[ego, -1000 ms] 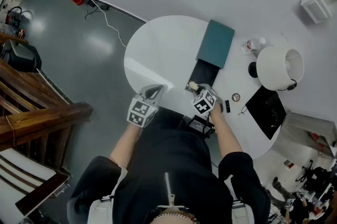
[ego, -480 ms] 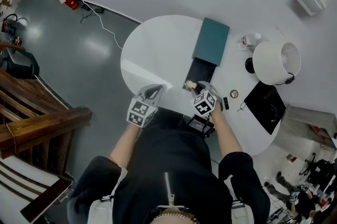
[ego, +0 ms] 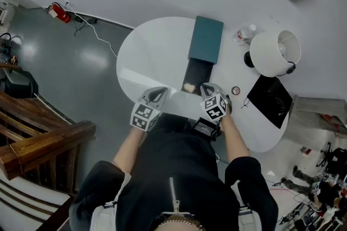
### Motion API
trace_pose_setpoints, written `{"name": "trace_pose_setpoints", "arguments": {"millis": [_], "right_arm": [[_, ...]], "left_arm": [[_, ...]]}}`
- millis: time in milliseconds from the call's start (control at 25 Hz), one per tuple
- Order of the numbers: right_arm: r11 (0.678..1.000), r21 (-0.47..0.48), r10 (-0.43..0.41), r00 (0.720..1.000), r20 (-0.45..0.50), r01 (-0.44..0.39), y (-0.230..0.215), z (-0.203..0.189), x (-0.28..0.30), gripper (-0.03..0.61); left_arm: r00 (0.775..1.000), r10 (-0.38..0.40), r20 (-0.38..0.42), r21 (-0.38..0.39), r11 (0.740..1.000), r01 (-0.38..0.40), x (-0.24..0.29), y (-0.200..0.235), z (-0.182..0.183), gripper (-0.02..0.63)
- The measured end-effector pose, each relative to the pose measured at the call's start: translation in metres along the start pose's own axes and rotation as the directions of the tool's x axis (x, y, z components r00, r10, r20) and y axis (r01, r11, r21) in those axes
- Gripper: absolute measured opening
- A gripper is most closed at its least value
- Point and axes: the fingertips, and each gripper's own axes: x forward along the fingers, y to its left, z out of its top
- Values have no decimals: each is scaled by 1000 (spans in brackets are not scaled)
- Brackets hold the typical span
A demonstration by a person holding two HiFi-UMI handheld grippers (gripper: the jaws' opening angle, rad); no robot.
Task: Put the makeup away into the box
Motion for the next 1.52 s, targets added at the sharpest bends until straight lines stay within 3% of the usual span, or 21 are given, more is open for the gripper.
{"name": "trace_pose_setpoints", "arguments": {"millis": [280,520,720,960,1120,1200,1320,1520], "right_arm": [[991,119,-67,997,25,64,-24,-19,-32,6],[961,255,-126,990,62,107,-40,-46,-62,6],[885,435,-223,972,81,167,-56,-77,-90,6],[782,598,-325,934,149,177,-69,-105,-127,8],[740,641,-379,913,151,201,-76,-121,-143,14],[727,654,-391,909,143,210,-77,-129,-147,69],[711,668,-404,905,133,219,-78,-138,-146,98],[720,661,-353,932,85,213,-70,-158,-132,132]], "left_arm": [[996,-92,-14,53,994,93,22,-23,9,14],[985,-168,-37,95,981,171,43,-49,18,14],[968,-241,-66,140,959,248,61,-76,22,14],[947,-303,-102,174,932,317,75,-104,21,14],[933,-336,-127,198,914,355,82,-121,19,14],[929,-344,-133,198,910,365,84,-126,18,14],[925,-352,-145,209,902,377,86,-130,18,14],[926,-348,-149,208,904,373,86,-131,19,14]]}}
